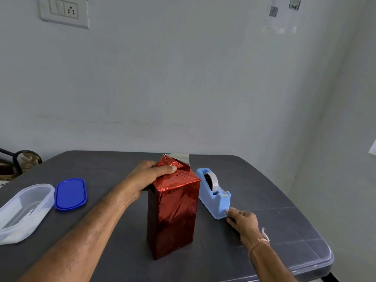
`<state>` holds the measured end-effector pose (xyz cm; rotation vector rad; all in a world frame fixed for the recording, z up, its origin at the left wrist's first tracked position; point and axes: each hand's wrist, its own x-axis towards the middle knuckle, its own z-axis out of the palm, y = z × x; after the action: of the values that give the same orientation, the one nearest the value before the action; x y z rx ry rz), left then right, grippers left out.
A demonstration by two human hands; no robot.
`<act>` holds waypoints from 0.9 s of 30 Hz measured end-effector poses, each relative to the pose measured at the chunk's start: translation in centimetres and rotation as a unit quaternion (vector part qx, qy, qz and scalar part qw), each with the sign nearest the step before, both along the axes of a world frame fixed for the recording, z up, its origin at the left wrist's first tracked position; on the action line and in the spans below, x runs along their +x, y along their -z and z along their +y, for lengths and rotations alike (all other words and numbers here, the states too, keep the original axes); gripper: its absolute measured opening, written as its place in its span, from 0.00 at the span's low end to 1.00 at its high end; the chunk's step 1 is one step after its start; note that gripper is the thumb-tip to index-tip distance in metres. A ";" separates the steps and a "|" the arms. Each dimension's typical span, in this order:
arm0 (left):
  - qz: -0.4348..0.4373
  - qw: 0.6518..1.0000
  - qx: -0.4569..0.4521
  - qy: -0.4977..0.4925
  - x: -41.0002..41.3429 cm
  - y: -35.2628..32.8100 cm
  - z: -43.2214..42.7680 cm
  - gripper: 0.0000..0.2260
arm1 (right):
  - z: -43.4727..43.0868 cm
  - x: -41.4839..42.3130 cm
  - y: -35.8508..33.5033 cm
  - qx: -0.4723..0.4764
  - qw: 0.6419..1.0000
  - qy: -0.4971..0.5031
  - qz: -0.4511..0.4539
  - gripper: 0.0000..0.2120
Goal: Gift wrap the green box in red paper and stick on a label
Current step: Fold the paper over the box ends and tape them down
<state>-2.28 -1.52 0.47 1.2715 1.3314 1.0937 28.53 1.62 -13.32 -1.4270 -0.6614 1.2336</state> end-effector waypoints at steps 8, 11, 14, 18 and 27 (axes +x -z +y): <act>-0.005 1.000 0.003 0.000 0.0 0.0 0.0 0.15 | -3.4 1.1 -2.0 0.038 0.989 -0.072 -0.122 0.14; -0.007 1.000 0.005 0.002 0.0 0.1 0.1 0.15 | -4.3 0.2 -6.8 0.132 0.961 -0.171 -0.174 0.15; -0.009 1.000 0.006 0.002 0.0 0.2 0.1 0.15 | -3.9 -1.9 -13.8 0.200 0.891 -0.315 -0.257 0.21; -0.014 1.000 0.009 0.007 0.1 0.1 -0.1 0.15 | -2.3 -5.5 -20.4 0.241 0.763 -0.443 -0.404 0.17; -0.004 1.000 0.018 0.018 -0.2 0.3 0.1 0.13 | -0.7 -11.4 -24.1 0.190 0.527 -0.522 -0.643 0.18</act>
<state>-2.49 -1.45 0.21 1.3108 1.2840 1.1011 17.17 0.92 10.79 -1.3059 -2.9430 0.3791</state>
